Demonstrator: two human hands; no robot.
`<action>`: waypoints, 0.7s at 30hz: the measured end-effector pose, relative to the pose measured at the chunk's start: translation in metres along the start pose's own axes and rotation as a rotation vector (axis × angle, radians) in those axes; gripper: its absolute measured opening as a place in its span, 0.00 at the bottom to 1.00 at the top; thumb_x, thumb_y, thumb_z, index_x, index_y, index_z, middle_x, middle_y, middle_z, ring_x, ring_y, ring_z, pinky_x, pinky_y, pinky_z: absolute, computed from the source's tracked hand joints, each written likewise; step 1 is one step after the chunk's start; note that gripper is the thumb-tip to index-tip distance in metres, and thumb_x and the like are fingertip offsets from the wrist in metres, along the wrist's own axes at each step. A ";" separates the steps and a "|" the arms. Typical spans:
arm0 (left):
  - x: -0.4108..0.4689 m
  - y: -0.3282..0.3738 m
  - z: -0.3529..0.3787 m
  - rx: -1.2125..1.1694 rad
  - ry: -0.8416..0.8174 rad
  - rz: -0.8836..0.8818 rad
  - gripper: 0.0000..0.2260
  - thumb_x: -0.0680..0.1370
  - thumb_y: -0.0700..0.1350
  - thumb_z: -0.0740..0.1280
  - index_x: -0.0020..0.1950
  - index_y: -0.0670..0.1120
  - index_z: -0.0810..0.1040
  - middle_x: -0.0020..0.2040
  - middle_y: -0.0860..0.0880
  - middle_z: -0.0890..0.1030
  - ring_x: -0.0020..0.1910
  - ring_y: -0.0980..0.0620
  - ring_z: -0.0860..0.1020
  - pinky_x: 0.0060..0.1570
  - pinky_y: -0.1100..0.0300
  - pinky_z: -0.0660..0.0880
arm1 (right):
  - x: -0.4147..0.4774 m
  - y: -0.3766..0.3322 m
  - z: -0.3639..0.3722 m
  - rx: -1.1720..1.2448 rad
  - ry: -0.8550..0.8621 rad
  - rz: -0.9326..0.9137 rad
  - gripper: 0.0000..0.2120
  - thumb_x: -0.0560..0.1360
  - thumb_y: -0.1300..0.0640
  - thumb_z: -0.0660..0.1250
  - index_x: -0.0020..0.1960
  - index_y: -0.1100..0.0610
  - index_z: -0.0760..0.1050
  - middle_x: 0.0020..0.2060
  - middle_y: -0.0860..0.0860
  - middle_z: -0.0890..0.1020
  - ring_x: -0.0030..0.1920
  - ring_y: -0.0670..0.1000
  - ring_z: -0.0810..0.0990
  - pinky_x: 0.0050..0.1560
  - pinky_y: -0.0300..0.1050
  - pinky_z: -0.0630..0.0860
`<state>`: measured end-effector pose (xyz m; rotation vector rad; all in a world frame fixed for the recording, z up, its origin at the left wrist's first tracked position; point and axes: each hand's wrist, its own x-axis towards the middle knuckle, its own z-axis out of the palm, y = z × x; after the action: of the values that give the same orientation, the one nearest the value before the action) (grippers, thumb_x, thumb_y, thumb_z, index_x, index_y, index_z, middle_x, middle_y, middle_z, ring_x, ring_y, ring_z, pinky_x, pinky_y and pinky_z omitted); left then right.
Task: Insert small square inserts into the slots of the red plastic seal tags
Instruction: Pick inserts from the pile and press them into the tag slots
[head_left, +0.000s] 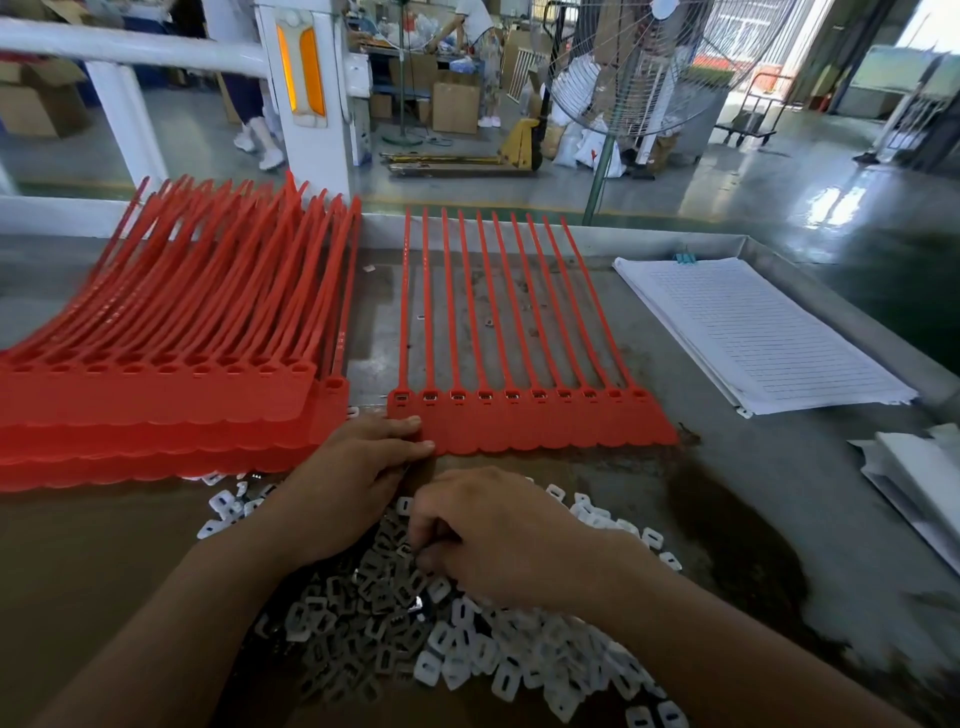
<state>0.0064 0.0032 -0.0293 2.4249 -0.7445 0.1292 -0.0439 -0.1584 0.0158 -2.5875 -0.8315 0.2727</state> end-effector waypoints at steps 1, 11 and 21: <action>0.000 0.000 0.000 0.000 0.001 -0.001 0.15 0.79 0.39 0.59 0.64 0.50 0.73 0.69 0.55 0.66 0.62 0.67 0.56 0.53 0.86 0.42 | 0.000 0.000 0.000 0.007 -0.002 -0.002 0.04 0.74 0.57 0.66 0.48 0.55 0.77 0.48 0.49 0.78 0.47 0.46 0.72 0.43 0.38 0.64; -0.002 0.000 0.000 -0.008 0.007 -0.007 0.15 0.78 0.40 0.61 0.63 0.50 0.74 0.69 0.54 0.66 0.67 0.62 0.58 0.59 0.82 0.44 | -0.003 -0.002 -0.007 0.162 0.062 0.000 0.06 0.75 0.61 0.63 0.41 0.53 0.68 0.39 0.49 0.78 0.37 0.44 0.72 0.34 0.33 0.64; -0.001 -0.001 0.001 -0.004 -0.009 -0.061 0.15 0.78 0.40 0.60 0.63 0.52 0.74 0.70 0.55 0.66 0.71 0.57 0.57 0.68 0.66 0.49 | -0.010 0.014 -0.027 0.325 0.239 0.100 0.08 0.75 0.61 0.64 0.39 0.51 0.72 0.33 0.45 0.78 0.35 0.40 0.77 0.38 0.33 0.74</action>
<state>0.0060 0.0039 -0.0305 2.4427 -0.6740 0.0921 -0.0365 -0.1837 0.0348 -2.3016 -0.5248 0.1114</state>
